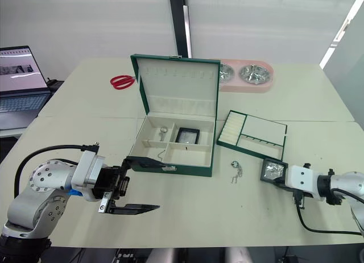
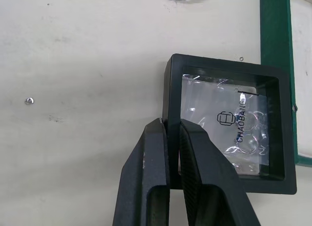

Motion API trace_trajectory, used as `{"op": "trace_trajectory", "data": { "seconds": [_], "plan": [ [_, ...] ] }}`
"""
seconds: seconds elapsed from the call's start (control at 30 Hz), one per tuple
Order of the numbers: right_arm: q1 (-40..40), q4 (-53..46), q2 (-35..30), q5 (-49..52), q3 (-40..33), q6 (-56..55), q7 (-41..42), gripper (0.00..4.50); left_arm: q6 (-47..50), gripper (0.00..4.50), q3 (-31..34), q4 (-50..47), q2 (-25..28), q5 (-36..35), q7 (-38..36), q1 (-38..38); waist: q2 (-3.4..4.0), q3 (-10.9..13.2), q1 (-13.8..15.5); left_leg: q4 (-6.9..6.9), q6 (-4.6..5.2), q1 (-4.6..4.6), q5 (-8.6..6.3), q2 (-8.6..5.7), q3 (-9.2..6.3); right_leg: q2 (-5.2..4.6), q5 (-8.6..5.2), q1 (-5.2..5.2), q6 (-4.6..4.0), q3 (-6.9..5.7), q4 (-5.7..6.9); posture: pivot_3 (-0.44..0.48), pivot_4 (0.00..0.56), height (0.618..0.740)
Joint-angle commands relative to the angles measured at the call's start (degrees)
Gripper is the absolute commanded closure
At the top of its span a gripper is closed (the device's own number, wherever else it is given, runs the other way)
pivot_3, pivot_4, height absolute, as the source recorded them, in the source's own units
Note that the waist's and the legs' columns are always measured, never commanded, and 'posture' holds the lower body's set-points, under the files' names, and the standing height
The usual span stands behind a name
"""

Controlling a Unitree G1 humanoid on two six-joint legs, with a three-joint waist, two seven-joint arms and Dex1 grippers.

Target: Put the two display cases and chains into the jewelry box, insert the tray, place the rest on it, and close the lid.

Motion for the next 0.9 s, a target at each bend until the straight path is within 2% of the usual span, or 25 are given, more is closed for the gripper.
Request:
{"op": "trace_trajectory", "data": {
  "seconds": [0.03,0.17,0.27,0.4,0.5,0.6,0.7,0.9],
  "plan": [
    [1.12,-4.47,-2.57,2.83,-2.69,3.25,2.00,4.43,-0.36,0.00,0.49,-1.13,-0.04,-0.21,0.65,-0.73,0.03,0.02,0.12,0.00,0.00,-0.01,0.00,0.00,-0.01,0.00,0.00,0.00,0.00,0.00,-0.01,0.000,0.150,0.740],
    [3.97,-10.91,-6.69,5.89,-5.43,9.75,5.29,4.43,-0.06,0.00,2.15,-0.91,0.87,-0.50,1.05,-0.29,0.17,0.11,0.32,0.00,0.01,-0.03,-0.01,0.00,0.00,-0.01,0.00,0.00,0.00,0.00,-0.04,0.000,0.150,0.740],
    [5.12,-17.15,-9.94,7.98,-7.82,16.31,6.49,4.43,1.25,0.00,5.66,-0.94,2.65,-1.79,1.84,1.17,0.21,0.13,0.22,0.00,0.03,-0.03,-0.02,0.02,-0.01,-0.01,0.00,-0.02,0.00,-0.01,-0.05,0.000,0.150,0.740],
    [0.26,-26.87,-12.70,14.79,-8.79,29.23,5.81,4.43,2.25,0.00,10.88,-0.17,5.34,-2.55,1.33,4.12,0.26,0.17,0.13,-0.03,0.03,-0.02,-0.02,0.07,-0.02,0.00,0.00,-0.03,0.00,-0.02,-0.06,0.000,0.150,0.740],
    [-6.73,-30.69,-13.22,17.76,-5.73,37.02,3.80,4.43,2.98,0.00,12.40,0.53,5.67,-2.78,2.00,4.09,0.26,0.20,0.34,-0.02,0.03,-0.02,-0.03,0.05,-0.02,-0.02,0.00,-0.03,0.01,-0.02,-0.07,0.000,0.150,0.740],
    [-18.32,-32.39,-11.60,19.19,1.48,44.59,2.68,4.43,3.27,0.00,12.74,1.42,5.49,-2.54,2.77,3.01,0.27,0.23,0.36,-0.02,0.05,-0.04,-0.05,0.05,-0.02,-0.04,0.01,-0.05,0.02,-0.02,-0.12,0.000,0.150,0.740],
    [-29.88,-31.56,-6.99,20.15,9.16,51.87,1.51,4.43,3.19,0.00,12.90,3.05,5.67,-1.76,3.29,1.61,0.27,0.26,0.30,-0.02,0.05,-0.11,-0.05,0.05,-0.03,-0.04,0.01,-0.15,0.01,-0.03,-0.12,0.000,0.150,0.740],
    [-45.72,-25.78,3.07,17.56,21.94,59.09,0.65,4.43,2.43,0.00,13.30,6.50,6.69,-0.34,2.26,-0.32,0.28,0.27,0.05,-0.01,0.05,-0.29,-0.05,0.04,-0.03,-0.05,0.02,-0.32,0.00,-0.03,-0.12,0.000,0.150,0.740]
  ]
}}
